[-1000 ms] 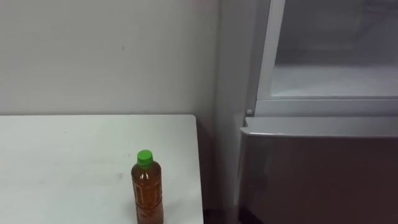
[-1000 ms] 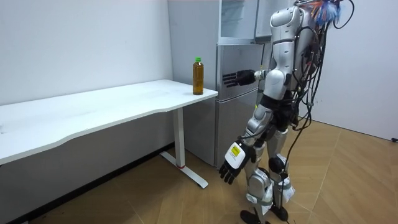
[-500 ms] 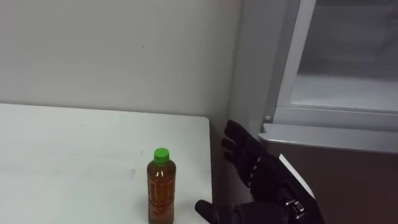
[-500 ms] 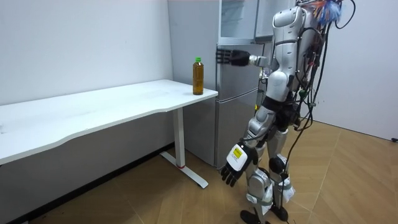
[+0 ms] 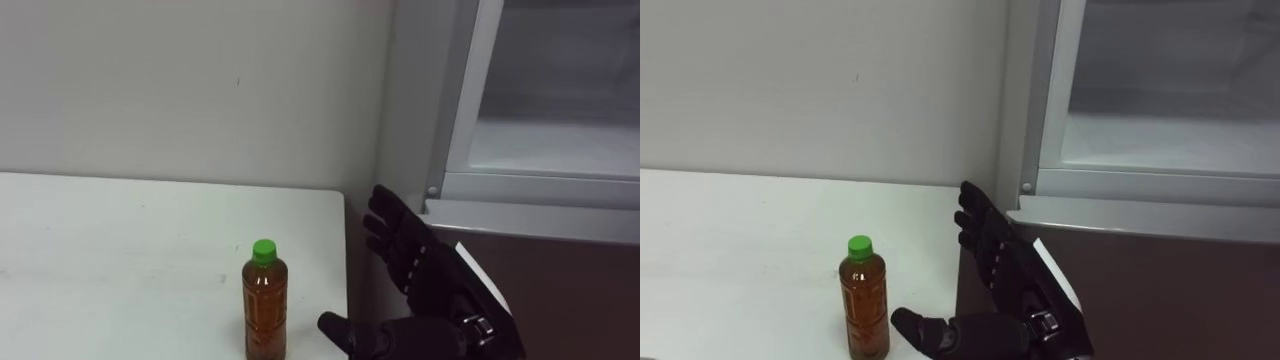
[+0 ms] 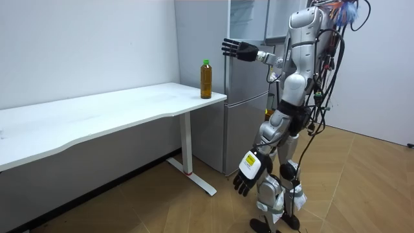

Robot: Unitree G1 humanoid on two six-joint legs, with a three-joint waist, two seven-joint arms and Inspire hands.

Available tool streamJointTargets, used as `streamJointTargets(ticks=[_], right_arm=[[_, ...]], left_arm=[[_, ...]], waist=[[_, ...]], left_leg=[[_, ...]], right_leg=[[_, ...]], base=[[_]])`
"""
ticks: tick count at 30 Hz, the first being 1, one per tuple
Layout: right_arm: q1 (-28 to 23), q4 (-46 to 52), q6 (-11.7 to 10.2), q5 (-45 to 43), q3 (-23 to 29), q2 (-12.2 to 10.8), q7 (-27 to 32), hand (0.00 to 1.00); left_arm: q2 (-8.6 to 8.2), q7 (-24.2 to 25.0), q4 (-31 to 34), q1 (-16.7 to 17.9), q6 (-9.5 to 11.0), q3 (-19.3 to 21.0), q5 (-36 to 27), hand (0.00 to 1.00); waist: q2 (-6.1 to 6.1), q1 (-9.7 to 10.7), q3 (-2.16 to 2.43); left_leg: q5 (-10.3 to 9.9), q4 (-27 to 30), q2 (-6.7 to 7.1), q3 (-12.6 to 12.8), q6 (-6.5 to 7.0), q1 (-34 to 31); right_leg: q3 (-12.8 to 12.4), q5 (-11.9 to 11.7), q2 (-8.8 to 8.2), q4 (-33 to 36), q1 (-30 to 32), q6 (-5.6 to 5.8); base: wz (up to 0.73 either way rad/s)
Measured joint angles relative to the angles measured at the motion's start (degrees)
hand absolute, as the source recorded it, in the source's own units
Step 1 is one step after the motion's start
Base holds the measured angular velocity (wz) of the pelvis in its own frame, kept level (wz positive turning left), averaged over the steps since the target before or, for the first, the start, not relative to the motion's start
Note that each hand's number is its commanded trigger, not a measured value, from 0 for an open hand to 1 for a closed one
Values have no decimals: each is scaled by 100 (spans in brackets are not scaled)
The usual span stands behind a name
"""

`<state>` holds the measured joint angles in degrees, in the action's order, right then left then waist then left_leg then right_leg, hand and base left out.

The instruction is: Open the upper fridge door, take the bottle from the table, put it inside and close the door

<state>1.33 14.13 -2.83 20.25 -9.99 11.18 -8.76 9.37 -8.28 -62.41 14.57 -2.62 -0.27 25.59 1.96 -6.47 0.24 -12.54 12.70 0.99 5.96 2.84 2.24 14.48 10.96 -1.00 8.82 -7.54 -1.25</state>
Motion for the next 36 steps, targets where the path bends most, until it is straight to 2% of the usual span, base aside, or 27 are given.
streamJointTargets(ticks=[4, 9, 14, 20, 24, 26, 33, 35, 36], right_arm=[[233, -17, 0, 0, 0, 11, 90, 0], [261, -71, 0, -6, -11, 10, 229, 0], [343, -430, -1, -5, -58, 26, 639, 0], [616, -951, 0, 21, -205, 26, 959, 0], [671, -1053, 0, 23, -211, 24, 1168, 0], [700, -1169, 0, 126, -211, 23, 1326, 0], [1063, -1884, -4, 202, -225, 47, 1760, 0], [1262, -2232, -4, 217, -230, 41, 1863, 0], [1295, -2290, -4, 216, -231, 41, 1874, 0]], left_arm=[[3, 43, -1, -2, -7, 1, 43, 0], [5, 163, 0, -44, -59, 0, 60, 0], [10, 122, 52, -117, -104, -5, 94, 0], [-1, -30, 44, -123, -115, -13, 98, 0], [-2, -29, 40, -100, -127, 14, 100, 0], [0, -7, 48, -95, -131, 8, 97, 0], [6, 43, 117, -127, -209, -3, 99, 0], [10, 54, 189, -118, -211, 1, 99, 0], [15, 54, 213, -117, -211, 3, 103, 0]], waist=[[59, -19, -16], [107, -57, -30], [115, -150, -35], [166, -188, -52], [162, -231, -55], [140, -326, -56], [104, -348, -56], [63, -438, -82], [60, -464, -81]], left_leg=[[0, 7, 0, -22, 0, -17], [0, 14, 8, -74, 1, -71], [9, 3, 25, -141, 9, -92], [30, 3, 64, -217, 33, -116], [50, 15, 90, -294, 64, -172], [55, 50, 93, -319, 72, -250], [162, 89, 182, -513, 113, -551], [176, 89, 194, -512, 125, -573], [180, 88, 197, -516, 125, -588]], right_leg=[[91, -1, -7, -1, -2, 1], [238, -2, -22, -3, 25, 3], [472, 0, -50, -3, 16, 5], [617, 1, -84, -3, 0, 8], [693, -15, -108, 1, 18, 36], [768, -35, -115, -3, 72, 70], [921, -37, -178, 3, 277, 72], [918, -38, -191, 17, 302, 72], [920, -38, -192, 19, 316, 72]], base=[[4], [6], [7], [8], [13], [6], [16], [0], [0]])
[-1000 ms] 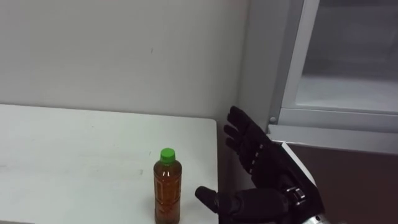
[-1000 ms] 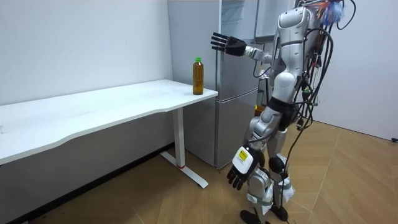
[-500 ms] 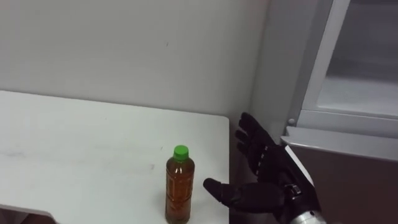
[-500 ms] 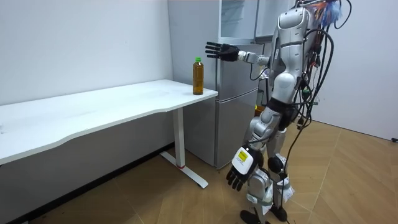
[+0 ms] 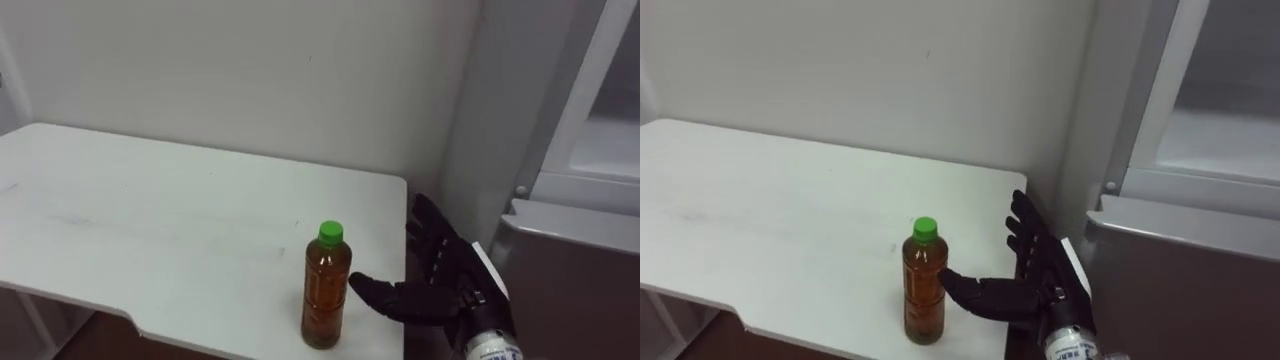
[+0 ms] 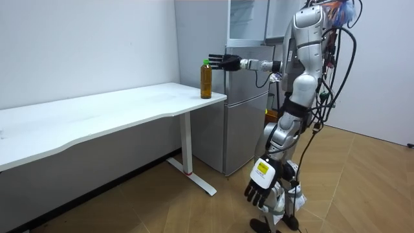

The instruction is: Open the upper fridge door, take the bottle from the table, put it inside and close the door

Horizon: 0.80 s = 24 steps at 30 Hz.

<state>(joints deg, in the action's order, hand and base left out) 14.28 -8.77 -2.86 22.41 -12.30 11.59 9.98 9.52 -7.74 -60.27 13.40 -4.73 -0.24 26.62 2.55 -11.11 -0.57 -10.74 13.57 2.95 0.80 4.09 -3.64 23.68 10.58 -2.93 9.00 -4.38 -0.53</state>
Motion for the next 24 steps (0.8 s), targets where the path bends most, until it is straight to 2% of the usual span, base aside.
streamJointTargets(ticks=[2, 7, 10, 18, 24], right_arm=[[199, -231, 0, 19, -72, 0, 78, 0], [320, -404, 0, 432, -253, -12, 274, 0], [321, -407, 1, 628, -261, -9, 436, 0], [459, -678, 2, 653, -436, -12, 620, 0], [727, -1129, 13, 646, -457, -52, 681, 0]], left_arm=[[21, -7, 99, -3, -4, 0, -5, 0], [20, -36, 138, 11, -85, -7, -5, 0], [20, -62, 229, 40, -120, -6, -6, 0], [22, -78, 373, 85, -177, -26, -9, 0], [16, -75, 487, 83, -246, -61, -10, 0]], waist=[[17, -45, 9], [70, -101, 37], [73, -193, 36], [97, -204, 32], [164, -394, 1]], left_leg=[[30, -7, 3, -26, -2, -72], [47, -25, 21, -116, -10, -89], [51, -26, 29, -125, -5, -102], [96, -33, 69, -179, 13, -171], [124, -38, 68, -176, 19, -176]], right_leg=[[5, -1, -2, 19, 67, -1], [67, -1, -3, 16, 57, -1], [169, -1, -17, 12, 56, 0], [192, -5, -41, -9, 101, 8], [183, -5, -61, 76, 148, 9]], base=[[8], [12], [5], [4], [0]])
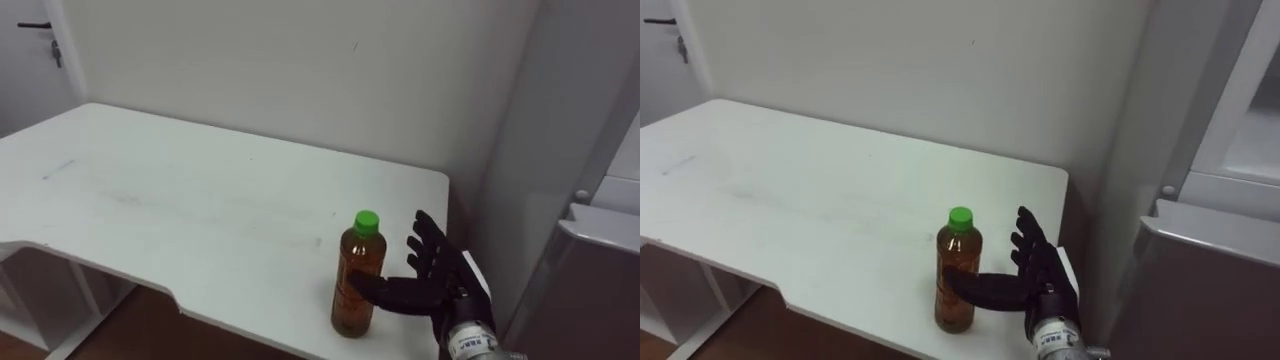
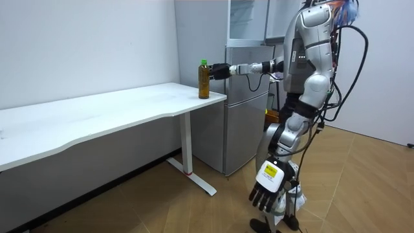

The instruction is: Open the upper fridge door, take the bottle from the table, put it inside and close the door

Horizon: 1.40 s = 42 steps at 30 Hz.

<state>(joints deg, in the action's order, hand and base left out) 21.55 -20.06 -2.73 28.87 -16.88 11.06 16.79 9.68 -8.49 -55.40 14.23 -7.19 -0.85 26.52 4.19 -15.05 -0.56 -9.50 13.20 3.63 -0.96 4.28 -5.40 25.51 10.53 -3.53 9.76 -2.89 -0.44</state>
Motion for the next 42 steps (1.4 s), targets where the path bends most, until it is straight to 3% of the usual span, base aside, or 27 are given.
streamJointTargets(ticks=[2, 7, 16, 22, 28, 32, 42], right_arm=[[3, -4, 25, -14, 8, 3, 4, 0], [9, -46, 33, -14, 1, -1, -13, 0], [53, -216, 41, -33, -65, -11, -69, 0], [53, -318, 41, -251, -67, -23, -46, 0], [91, -682, 51, -277, -281, -37, -36, 0], [95, -776, 112, -293, -321, -38, -12, 0], [95, -860, 113, -282, -325, -121, 282, 0]], left_arm=[[2, 12, -1, 38, -1, 55, 0, 0], [1, 32, 0, 134, -38, 60, -3, 0], [3, 40, 6, 127, -41, 60, -8, 0], [5, 40, 2, 104, -58, 60, -5, 0], [18, 40, 33, 85, -126, 58, -6, 0], [19, 40, 49, 42, -119, 53, -5, 0], [21, -4, 31, 32, -121, -5, -9, 0]], waist=[[67, -99, -22], [126, -250, -7], [164, -263, -29], [159, -271, -33], [106, -281, -69], [131, -280, -50], [55, -280, -76]], left_leg=[[3, 8, 2, -2, 1, -7], [7, 22, 12, -23, 9, -11], [17, 46, 26, -91, 8, -54], [26, 65, 43, -167, 7, -94], [36, 55, 69, -218, 14, -113], [60, 57, 87, -240, 27, -213], [68, 61, 104, -286, 33, -235]], right_leg=[[29, 0, 0, -1, 0, 0], [143, 0, -21, 3, -14, 1], [160, 0, -23, 7, -8, 1], [170, 0, -22, 5, -4, 1], [141, 6, -34, 4, 3, 10], [132, 6, -45, 12, 97, 15], [126, 4, -49, 9, 107, 18]], base=[[0], [3], [3], [6], [4], [3], [2]])
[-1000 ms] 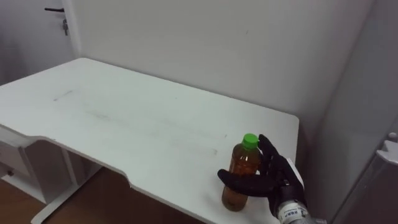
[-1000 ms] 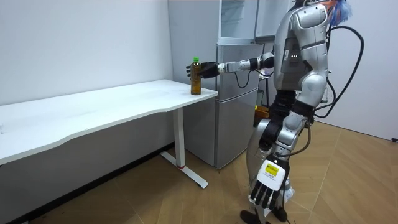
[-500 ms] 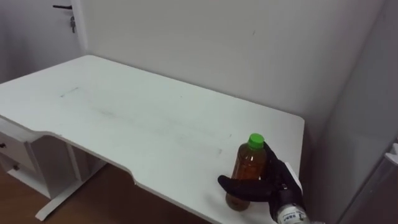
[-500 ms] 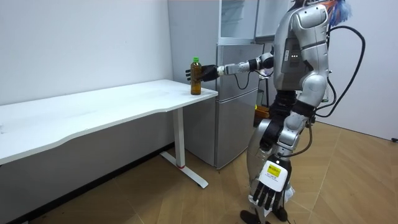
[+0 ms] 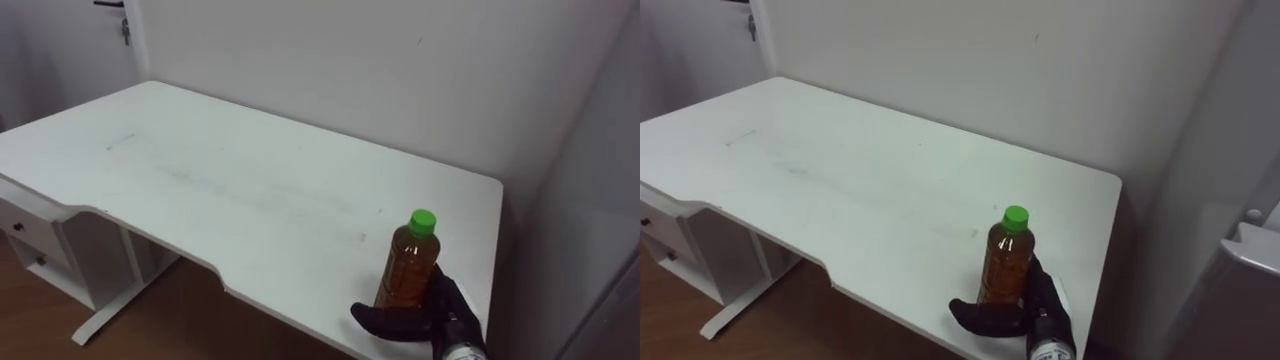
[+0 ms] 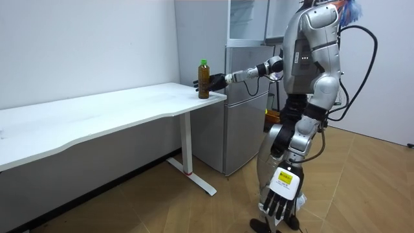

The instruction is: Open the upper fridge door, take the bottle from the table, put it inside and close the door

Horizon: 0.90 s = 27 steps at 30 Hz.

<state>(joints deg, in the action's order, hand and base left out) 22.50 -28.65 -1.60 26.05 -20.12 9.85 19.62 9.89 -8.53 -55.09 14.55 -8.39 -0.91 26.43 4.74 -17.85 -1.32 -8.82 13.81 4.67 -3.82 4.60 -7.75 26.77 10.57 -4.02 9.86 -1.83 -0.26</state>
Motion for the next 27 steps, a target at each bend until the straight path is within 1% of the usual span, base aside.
streamJointTargets(ticks=[2, 4, 7, 11, 15, 18, 22, 27], right_arm=[[7, -13, -8, 49, 3, -25, 142, 0], [19, -22, -42, 51, 5, -60, 293, 0], [182, -244, -85, 56, 8, -84, 517, 0], [253, -297, -84, 174, 57, -84, 763, 0], [406, -427, -84, 189, 79, -84, 918, 0], [460, -518, -84, 176, 129, -84, 1064, 0], [460, -519, -84, 80, 137, -83, 1274, 0], [505, -518, -84, 55, 137, -84, 1417, 0]], left_arm=[[5, 0, 7, -7, 10, -80, -5, 0], [2, -1, 7, -7, 13, -136, -69, 0], [3, -12, 8, -15, 11, -160, -113, 0], [1, -99, 8, -39, -25, -234, -159, 0], [-1, -111, -2, -74, -38, -257, -232, 0], [-2, -207, -10, -88, -36, -256, -264, 0], [-3, -243, -28, -85, -36, -256, -464, 0], [-3, -252, -23, -86, -28, -256, -607, 0]], waist=[[-14, -6, 27], [-46, -6, 21], [-97, 4, 13], [-95, -9, 16], [-93, 3, 25], [-96, -8, 24], [-105, -4, 18], [-141, -8, -4]], left_leg=[[8, 24, 0, -9, -3, -89], [11, 55, 4, -17, -3, -109], [11, 107, 8, -53, -4, -156], [22, 115, 15, -108, -17, -213], [66, 151, 7, -119, -21, -301], [74, 152, 11, -119, -20, -309], [74, 160, 13, -121, -20, -347], [73, 171, 13, -122, -19, -380]], right_leg=[[22, 0, -1, 8, 73, 0], [33, 0, 0, 9, 77, 0], [71, 0, 2, 14, 84, 0], [157, -1, -3, 29, 123, -1], [152, -5, -9, 95, 238, -10], [155, -8, -11, 95, 246, -14], [164, -10, -11, 98, 255, -15], [165, -10, -14, 102, 282, -16]], base=[[2], [4], [7], [7], [1], [0], [0], [0]])
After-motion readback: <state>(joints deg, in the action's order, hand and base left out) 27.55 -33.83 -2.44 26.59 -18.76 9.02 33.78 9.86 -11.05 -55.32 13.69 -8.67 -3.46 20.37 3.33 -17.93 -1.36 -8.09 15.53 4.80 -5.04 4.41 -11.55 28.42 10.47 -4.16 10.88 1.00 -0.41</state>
